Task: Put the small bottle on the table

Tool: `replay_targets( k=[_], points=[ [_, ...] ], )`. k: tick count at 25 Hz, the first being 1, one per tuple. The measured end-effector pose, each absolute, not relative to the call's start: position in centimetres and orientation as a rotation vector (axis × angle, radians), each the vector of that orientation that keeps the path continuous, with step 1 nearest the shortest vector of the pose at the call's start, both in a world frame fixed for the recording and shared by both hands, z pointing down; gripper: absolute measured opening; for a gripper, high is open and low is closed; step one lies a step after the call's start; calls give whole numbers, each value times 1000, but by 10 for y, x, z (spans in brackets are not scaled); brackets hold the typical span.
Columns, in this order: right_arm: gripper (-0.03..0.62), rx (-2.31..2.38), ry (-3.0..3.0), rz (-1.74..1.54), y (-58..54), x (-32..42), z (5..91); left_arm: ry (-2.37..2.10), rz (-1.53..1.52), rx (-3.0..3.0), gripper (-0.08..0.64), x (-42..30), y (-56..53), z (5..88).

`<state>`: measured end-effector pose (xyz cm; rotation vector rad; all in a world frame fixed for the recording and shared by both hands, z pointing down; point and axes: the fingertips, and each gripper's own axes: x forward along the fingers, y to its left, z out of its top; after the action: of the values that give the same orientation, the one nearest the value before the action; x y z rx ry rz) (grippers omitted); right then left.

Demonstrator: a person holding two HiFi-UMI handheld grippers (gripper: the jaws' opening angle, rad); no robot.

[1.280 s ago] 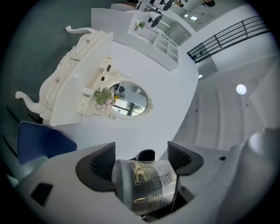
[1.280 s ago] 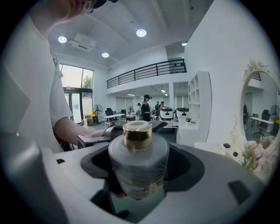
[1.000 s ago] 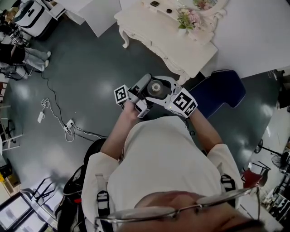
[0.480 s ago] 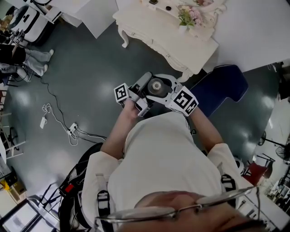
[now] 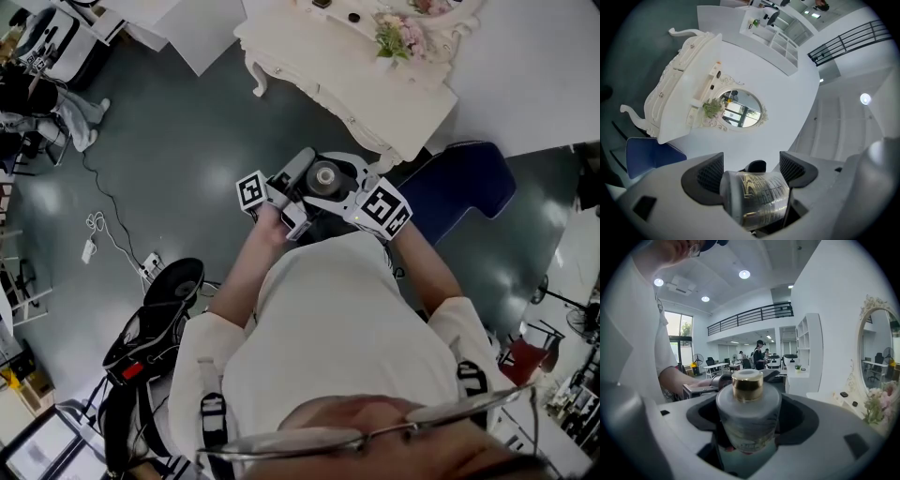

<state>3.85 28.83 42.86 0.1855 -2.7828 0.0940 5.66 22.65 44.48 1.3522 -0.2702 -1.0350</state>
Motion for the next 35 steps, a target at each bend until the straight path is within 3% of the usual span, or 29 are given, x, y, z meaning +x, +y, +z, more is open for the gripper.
replay_targets(
  k=[35],
  points=[
    [345, 9, -2791, 95, 56, 49, 443, -383, -1107, 1330, 374, 61, -8, 461]
  ],
)
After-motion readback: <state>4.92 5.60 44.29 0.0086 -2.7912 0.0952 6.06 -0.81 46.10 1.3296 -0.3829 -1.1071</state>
